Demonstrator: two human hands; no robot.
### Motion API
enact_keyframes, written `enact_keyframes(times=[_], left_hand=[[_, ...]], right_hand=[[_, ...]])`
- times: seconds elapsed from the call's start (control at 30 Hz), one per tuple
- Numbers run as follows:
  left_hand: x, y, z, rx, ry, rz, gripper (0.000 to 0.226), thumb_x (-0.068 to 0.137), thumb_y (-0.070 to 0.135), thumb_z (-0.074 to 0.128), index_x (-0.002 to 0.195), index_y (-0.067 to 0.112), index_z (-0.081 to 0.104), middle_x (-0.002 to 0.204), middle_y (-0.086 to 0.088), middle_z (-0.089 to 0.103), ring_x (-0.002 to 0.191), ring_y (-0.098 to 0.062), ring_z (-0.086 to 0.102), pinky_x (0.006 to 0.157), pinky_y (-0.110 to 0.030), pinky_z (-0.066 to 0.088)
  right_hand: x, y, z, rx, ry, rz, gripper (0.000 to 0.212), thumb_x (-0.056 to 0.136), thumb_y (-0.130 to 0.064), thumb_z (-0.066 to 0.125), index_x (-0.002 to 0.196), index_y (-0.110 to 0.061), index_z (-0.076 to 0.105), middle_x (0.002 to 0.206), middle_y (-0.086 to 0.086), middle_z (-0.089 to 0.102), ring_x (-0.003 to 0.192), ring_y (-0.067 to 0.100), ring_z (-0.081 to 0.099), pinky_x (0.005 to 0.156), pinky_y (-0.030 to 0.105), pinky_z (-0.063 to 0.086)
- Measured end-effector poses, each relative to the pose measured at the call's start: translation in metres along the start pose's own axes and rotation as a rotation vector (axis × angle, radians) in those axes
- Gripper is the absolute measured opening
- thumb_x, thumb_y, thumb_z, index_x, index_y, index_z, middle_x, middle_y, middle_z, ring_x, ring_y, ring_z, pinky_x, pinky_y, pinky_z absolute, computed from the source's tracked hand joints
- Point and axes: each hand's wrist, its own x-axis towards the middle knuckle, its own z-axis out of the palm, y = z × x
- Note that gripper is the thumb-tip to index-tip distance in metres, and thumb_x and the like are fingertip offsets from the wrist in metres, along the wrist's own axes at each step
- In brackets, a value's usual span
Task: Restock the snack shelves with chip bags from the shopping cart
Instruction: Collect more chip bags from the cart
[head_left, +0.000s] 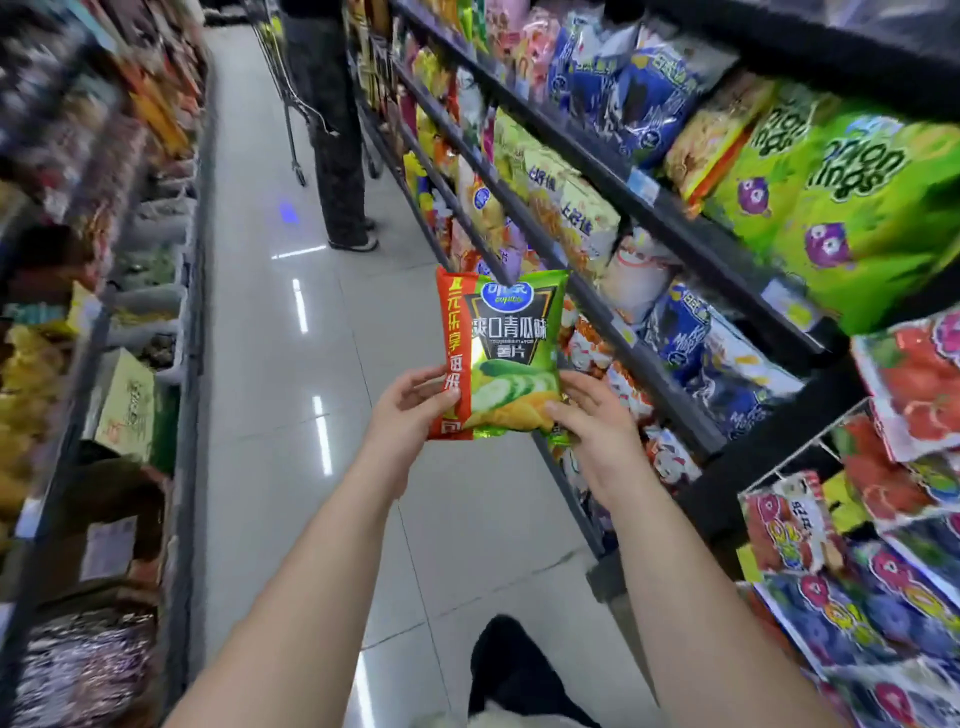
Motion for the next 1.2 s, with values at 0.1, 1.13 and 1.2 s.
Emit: enact_keyframes(times=[0.1, 1.13, 1.2], left_hand=[[0.061, 0.039, 0.011, -0.003, 0.036, 0.066, 0.038, 0.087, 0.008, 0.069, 0.124, 0.010, 0.061, 0.115, -0.010, 0.069, 0.092, -0.019, 0.070, 0.078, -0.030, 0.057], [0.648, 0.545, -0.052, 0.156, -0.265, 0.595, 0.027, 0.091, 0.008, 0.067, 0.117, 0.014, 0.059, 0.103, -0.001, 0.071, 0.070, -0.003, 0.070, 0.053, -0.017, 0.050], [0.680, 0.565, -0.042, 0.153, -0.278, 0.604, 0.025, 0.092, 0.013, 0.067, 0.116, 0.016, 0.060, 0.106, -0.001, 0.071, 0.075, -0.006, 0.069, 0.058, -0.018, 0.050]], right_hand=[[0.071, -0.034, 0.017, -0.009, -0.040, -0.029, 0.037, 0.082, 0.016, 0.060, 0.110, -0.007, 0.058, 0.102, 0.006, 0.066, 0.082, 0.005, 0.068, 0.072, 0.019, 0.054], [0.655, -0.333, 0.364, -0.087, -0.006, -0.617, 0.034, 0.076, -0.005, 0.077, 0.103, -0.024, 0.068, 0.119, 0.007, 0.067, 0.114, 0.029, 0.062, 0.102, 0.048, 0.046], [0.685, -0.353, 0.374, -0.081, 0.020, -0.645, 0.033, 0.075, -0.003, 0.076, 0.102, -0.020, 0.067, 0.117, 0.014, 0.067, 0.113, 0.033, 0.062, 0.101, 0.048, 0.048]])
